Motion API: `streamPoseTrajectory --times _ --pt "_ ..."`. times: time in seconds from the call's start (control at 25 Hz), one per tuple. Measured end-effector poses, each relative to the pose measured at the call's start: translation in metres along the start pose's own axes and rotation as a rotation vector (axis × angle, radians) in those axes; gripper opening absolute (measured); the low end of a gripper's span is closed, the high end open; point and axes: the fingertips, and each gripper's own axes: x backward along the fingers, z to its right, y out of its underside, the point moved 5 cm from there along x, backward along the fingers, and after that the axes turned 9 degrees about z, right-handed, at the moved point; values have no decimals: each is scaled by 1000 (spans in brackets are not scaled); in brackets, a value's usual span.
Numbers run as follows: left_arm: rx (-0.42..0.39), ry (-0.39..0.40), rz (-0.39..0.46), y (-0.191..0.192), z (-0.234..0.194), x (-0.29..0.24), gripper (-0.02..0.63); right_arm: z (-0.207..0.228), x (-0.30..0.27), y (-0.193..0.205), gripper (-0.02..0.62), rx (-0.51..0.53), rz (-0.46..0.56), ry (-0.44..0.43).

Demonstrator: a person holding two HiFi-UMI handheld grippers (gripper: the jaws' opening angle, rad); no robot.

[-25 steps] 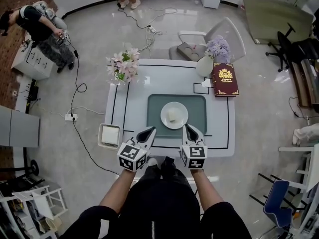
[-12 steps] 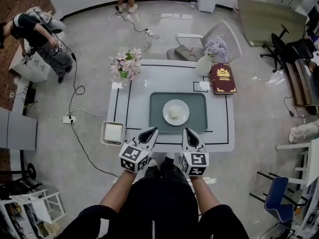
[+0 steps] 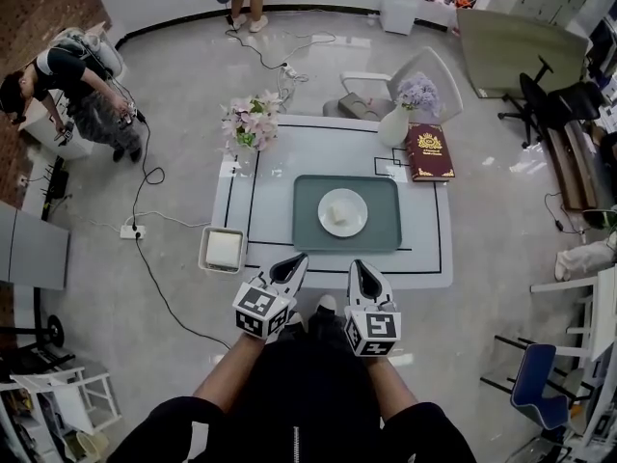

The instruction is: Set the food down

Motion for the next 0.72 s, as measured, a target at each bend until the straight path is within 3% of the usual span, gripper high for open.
streamPoseTrajectory --times 0.72 --pt "-14 35 -3 12 16 32 5 -39 15 16 8 -8 -19 -40"
